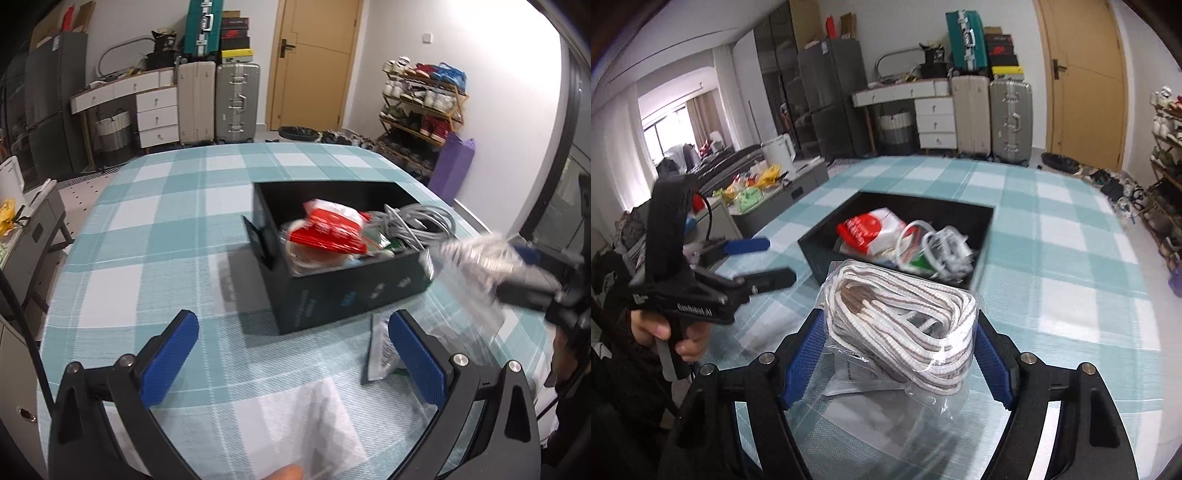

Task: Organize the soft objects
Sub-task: 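Grasp the bagged rope with right tool while left tool grasps the white sachet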

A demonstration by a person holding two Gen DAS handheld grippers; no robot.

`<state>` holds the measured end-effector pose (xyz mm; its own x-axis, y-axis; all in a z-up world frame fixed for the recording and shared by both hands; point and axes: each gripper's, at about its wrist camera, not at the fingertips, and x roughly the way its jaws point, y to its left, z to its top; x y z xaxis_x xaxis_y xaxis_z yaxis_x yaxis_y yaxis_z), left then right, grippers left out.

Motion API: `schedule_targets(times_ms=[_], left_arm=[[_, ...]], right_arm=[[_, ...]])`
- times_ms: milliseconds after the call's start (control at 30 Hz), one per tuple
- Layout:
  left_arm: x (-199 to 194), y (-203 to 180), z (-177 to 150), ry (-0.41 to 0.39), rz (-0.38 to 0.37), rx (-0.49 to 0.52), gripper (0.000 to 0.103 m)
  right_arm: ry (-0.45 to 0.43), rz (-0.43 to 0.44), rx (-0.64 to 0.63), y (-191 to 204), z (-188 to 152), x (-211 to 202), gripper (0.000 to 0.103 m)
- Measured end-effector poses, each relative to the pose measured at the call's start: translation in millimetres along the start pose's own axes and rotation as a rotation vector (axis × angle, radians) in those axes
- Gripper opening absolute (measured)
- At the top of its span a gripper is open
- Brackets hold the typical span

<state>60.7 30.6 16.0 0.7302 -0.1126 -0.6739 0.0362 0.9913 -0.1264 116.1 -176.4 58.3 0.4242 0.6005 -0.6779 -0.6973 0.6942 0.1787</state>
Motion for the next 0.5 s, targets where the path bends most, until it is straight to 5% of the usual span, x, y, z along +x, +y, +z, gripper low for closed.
schedule_targets(times_ms=[500], left_arm=[[33, -71, -21, 0.16, -0.102, 0.193, 0.103]], right_arm=[[-0.107, -0.064, 0.062, -24, 11, -45, 0.078]])
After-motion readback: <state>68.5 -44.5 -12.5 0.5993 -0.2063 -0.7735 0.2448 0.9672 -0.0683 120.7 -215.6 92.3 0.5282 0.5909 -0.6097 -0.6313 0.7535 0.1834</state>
